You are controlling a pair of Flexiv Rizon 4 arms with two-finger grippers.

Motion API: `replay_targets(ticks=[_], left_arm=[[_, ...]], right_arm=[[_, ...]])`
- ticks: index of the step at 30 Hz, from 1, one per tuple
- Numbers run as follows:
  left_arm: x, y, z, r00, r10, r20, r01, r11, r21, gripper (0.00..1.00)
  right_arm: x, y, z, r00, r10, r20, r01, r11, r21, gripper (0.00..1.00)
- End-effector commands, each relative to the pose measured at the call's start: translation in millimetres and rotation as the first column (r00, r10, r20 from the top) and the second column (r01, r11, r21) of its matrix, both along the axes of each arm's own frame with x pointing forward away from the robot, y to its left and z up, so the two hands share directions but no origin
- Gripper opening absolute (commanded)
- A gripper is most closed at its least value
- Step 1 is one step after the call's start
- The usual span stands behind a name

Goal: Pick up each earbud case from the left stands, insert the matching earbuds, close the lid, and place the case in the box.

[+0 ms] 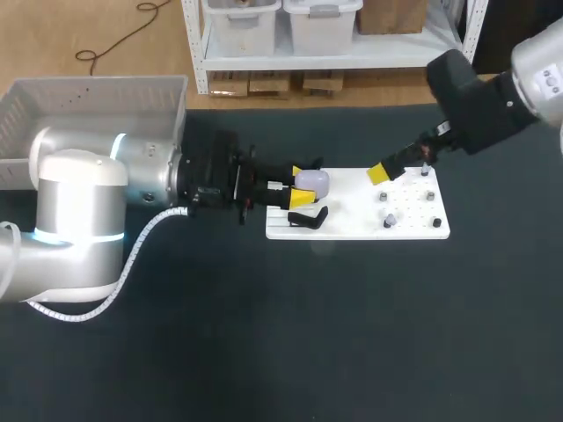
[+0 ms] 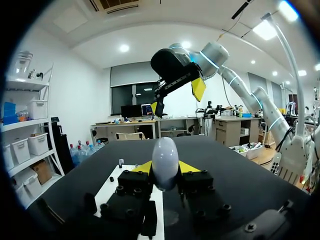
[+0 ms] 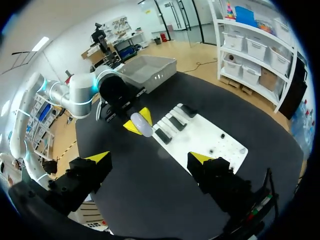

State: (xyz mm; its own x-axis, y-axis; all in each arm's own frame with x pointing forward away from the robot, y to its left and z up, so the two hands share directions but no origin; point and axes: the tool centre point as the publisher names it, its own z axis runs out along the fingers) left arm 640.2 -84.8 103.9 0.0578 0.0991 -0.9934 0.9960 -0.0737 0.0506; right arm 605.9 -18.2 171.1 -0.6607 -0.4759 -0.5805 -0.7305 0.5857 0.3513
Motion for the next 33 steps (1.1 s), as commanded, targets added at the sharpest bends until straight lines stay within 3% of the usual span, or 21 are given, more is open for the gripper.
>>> replay_targets(ticks=[1,13,33], left_arm=[[-1.7,0,-0.1,1.000,0.007,0.002,-0.007,1.000,-0.001,0.00],[-1.7,0,-0.1,1.000,0.007,0.002,-0.007,1.000,-0.001,0.00],[-1.7,0,-0.1,1.000,0.007,0.002,-0.007,1.000,-0.001,0.00]], right_arm=[[-0.5,19,-7,1.000,0.017,-0.014,-0.017,1.000,-0.001,1.00],[-8.4,54,-27,0.998,0.030,-0.047,-0.030,0.999,-0.012,1.00],[13.1,63,-53,0.997,-0.063,-0.051,0.061,0.998,-0.030,1.00]])
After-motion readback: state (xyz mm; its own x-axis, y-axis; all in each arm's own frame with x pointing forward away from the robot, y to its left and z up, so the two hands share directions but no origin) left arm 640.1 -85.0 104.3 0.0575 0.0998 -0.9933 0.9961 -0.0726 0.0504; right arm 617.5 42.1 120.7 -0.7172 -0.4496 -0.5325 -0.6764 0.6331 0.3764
